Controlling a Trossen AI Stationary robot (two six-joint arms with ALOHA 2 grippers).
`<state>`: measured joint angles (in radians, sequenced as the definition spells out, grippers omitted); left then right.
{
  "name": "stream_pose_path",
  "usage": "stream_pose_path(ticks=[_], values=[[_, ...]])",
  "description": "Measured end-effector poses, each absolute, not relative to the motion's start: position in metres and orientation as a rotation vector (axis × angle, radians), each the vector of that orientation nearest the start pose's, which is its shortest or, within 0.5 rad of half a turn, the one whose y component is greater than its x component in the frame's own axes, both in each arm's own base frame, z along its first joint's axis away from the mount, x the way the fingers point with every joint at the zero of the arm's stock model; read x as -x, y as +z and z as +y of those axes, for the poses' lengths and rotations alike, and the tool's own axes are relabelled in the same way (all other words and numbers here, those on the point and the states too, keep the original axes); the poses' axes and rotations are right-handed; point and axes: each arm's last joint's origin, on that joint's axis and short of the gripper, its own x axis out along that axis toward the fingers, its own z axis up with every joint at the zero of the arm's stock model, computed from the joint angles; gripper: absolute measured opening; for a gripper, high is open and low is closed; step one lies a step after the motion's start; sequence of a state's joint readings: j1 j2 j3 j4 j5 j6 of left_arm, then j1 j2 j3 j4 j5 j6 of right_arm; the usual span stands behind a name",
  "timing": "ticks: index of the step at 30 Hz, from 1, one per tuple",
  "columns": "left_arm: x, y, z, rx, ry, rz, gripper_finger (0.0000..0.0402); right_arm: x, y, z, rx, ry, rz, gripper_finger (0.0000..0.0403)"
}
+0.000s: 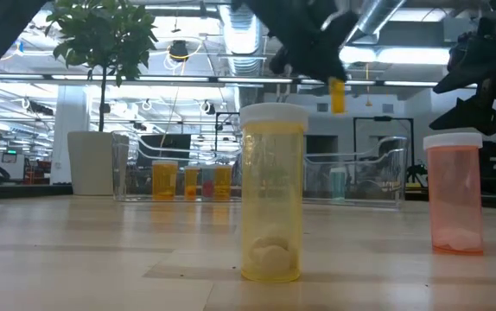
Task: Pick and place medicine bottles into bin by pill shape (circle, oval)
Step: Put the small orange tablet bottle into the right transparent bin
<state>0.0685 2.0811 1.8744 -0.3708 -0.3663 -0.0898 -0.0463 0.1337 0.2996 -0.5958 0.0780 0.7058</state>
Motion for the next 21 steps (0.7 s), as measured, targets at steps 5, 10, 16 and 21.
stream_pose_path(ticks=[5,10,16,21], values=[[-0.479,0.285,0.093,0.069,0.550,0.507,0.0112,-0.078,0.198,-0.006,-0.687,-0.269,0.368,0.0333],[-0.485,0.259,0.114,0.108,0.609,0.536,0.0112,-0.078,0.198,-0.006,-0.687,-0.270,0.371,0.0333],[-0.497,0.234,0.116,0.097,0.653,0.534,0.0112,-0.078,0.198,-0.006,-0.689,-0.274,0.368,0.0333],[-0.500,0.219,0.118,0.099,0.693,0.554,0.0112,-0.078,0.197,-0.006,-0.694,-0.280,0.377,0.0333]])
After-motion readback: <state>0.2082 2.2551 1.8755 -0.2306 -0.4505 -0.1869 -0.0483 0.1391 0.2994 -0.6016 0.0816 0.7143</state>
